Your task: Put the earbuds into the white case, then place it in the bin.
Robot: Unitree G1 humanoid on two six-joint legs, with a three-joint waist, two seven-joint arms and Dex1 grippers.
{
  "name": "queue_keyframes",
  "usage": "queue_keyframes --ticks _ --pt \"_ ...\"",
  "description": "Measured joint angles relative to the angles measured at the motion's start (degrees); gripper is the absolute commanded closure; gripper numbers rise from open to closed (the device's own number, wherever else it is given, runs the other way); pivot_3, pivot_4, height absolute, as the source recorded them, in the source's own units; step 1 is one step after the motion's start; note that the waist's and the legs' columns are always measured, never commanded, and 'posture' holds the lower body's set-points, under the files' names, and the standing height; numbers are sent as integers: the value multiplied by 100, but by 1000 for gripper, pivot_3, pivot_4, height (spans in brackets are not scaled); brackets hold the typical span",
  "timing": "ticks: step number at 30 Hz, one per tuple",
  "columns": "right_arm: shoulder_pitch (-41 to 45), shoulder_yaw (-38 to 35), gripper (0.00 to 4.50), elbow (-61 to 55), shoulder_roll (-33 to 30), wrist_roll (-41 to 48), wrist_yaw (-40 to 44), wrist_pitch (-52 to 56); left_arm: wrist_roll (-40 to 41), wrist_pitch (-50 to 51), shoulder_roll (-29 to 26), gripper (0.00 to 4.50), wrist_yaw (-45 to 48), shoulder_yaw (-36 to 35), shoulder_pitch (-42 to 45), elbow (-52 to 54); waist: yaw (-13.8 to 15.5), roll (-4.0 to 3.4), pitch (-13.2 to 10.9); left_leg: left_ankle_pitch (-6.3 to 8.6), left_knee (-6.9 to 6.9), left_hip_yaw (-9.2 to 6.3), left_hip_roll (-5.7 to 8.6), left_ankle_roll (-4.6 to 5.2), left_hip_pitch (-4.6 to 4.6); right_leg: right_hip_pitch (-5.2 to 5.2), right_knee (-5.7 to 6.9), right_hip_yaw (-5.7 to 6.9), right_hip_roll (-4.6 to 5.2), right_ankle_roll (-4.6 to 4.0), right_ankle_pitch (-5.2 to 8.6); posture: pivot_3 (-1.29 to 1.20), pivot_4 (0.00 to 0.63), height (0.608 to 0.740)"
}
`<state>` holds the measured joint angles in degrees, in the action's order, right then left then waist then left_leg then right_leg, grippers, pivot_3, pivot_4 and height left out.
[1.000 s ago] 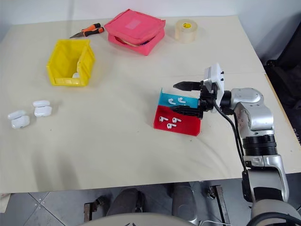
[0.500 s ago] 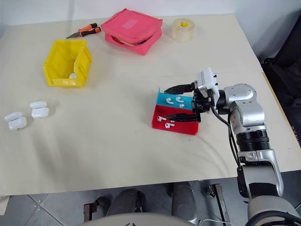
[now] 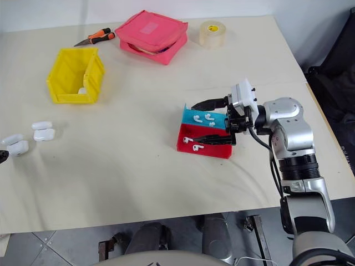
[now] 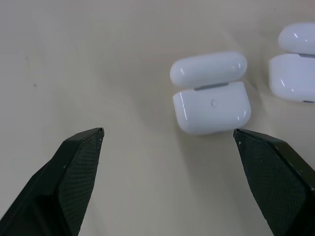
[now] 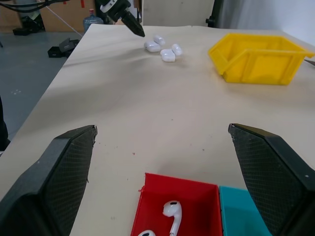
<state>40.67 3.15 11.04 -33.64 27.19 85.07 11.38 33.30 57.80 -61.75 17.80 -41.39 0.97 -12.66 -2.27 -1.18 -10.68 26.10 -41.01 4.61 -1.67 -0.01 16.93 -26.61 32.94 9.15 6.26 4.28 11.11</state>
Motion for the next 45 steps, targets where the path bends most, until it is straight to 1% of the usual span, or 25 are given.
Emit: queue_keyframes --ticks 2,7,14,19,25,29,33,40,45 --pt "-2 1 0 -13 -3 -1 -11 5 -104 48 -19 16 6 206 316 -187 -2 0 0 -1 2 4 0 -1 -30 1 2 -2 0 0 0 0 150 740" --pt "-3 0 0 -12 -15 -4 -14 5 -324 308 -20 16 93 682 753 -537 -57 1 0 -1 7 17 0 -2 -42 1 7 -4 -1 -3 1 0 150 740" --pt "-3 1 0 -9 -78 -12 -14 14 -649 585 6 16 -22 930 1443 -977 -102 2 0 -1 7 29 0 -2 -53 1 16 -4 0 -5 3 0 150 740" --pt "-3 4 0 -7 -121 -29 -10 17 -804 628 187 16 -134 1098 1788 -1252 -100 3 1 -1 7 40 1 -2 -60 2 21 -6 1 -5 3 0 150 740" --pt "-2 4 0 -3 -153 -52 -11 17 -892 793 315 16 -392 995 1878 -1226 -97 5 1 -1 6 50 0 -2 -69 2 35 -8 5 -9 5 0 150 740" --pt "-3 4 0 -4 -209 -74 -11 18 -911 1148 419 16 -649 708 1824 -831 -91 6 1 -1 6 50 0 -2 -69 1 36 -8 7 -10 5 0 150 740" --pt "-5 4 0 -2 -214 -78 -10 20 -924 1549 644 16 -907 401 1799 -397 -84 6 1 -1 6 51 1 -2 -69 1 38 -8 9 -10 5 0 150 740" --pt "-4 33 0 80 -213 -130 15 8 -1207 2014 1110 16 -1526 52 2222 -352 -65 8 3 -1 4 52 3 -2 -74 2 46 -11 11 -10 5 0 150 740" --pt "-3 37 0 95 -209 -132 27 6 -1398 1891 1326 16 -1734 -55 2462 -410 -48 9 3 -1 0 53 3 -2 -75 2 52 -11 14 -11 6 0 150 740"
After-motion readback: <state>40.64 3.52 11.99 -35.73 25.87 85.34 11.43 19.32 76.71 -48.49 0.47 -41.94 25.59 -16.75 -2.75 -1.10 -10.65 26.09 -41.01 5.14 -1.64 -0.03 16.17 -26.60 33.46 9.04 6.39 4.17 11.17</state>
